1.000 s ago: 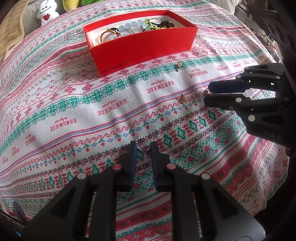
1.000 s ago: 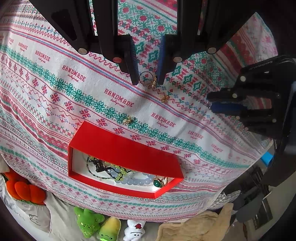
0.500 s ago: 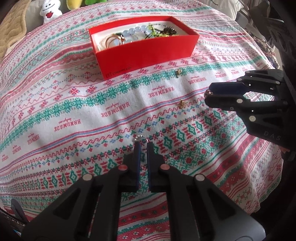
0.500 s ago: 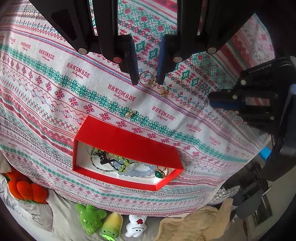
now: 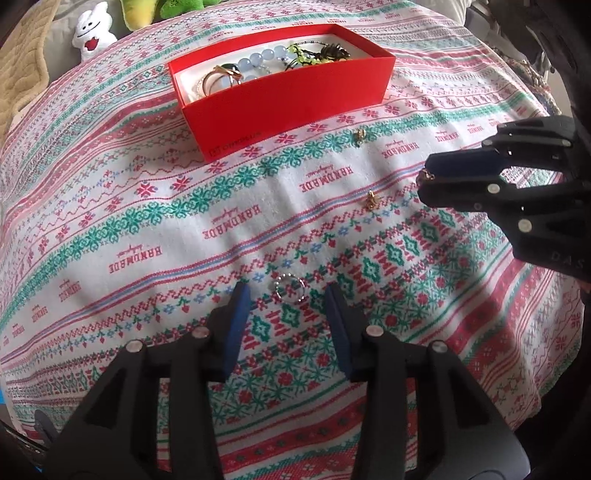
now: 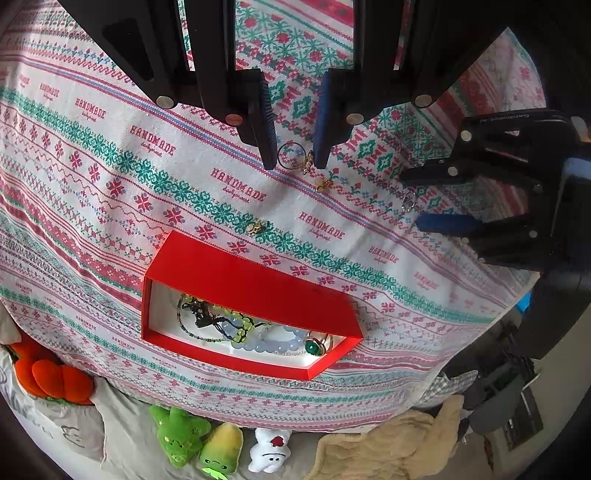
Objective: Organize jewelry
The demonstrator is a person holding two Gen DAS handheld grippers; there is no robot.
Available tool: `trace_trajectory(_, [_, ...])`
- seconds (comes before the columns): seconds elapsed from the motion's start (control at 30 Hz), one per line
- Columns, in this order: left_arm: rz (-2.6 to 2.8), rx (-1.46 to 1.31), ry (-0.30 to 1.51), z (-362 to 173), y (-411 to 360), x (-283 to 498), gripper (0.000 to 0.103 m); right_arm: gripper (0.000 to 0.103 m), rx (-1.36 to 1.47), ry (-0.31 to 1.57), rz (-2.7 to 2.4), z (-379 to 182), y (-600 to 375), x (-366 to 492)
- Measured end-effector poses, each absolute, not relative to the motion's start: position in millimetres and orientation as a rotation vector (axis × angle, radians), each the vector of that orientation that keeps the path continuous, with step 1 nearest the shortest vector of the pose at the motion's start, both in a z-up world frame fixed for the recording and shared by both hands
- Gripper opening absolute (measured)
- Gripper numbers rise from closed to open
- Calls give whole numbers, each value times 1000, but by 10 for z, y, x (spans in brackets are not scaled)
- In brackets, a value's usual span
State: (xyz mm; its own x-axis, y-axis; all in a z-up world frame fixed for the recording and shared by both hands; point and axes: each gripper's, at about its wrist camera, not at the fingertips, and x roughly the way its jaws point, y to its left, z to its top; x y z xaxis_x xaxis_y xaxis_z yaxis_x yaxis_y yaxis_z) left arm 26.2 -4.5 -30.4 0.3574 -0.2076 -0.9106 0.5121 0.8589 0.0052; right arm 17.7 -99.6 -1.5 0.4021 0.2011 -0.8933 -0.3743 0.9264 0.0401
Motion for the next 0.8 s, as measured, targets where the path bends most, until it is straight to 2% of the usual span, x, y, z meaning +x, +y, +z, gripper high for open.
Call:
trace_trajectory(0.07, [-476,290,1116,-317,-15,271,42,20,-177,1100,365,-19,-991,179])
trace_trajectory(0.17, [-493,285,1118,-334,-24,254,26,20,-175,1098,366,-16,-991,174])
trace_trajectory(0.23, [-510,276,1126,-337,-38,234,12,20,-172,1096,367,-13,-998,178])
trace_trajectory(0.43, [-509,267,1139,-339,-140,249,4,20,-166,1086,368,21,-1009,180])
trace_trajectory(0.8, [-514,166,1080,-3,7,307,3,20,-124,1052,358,176,-1093,229])
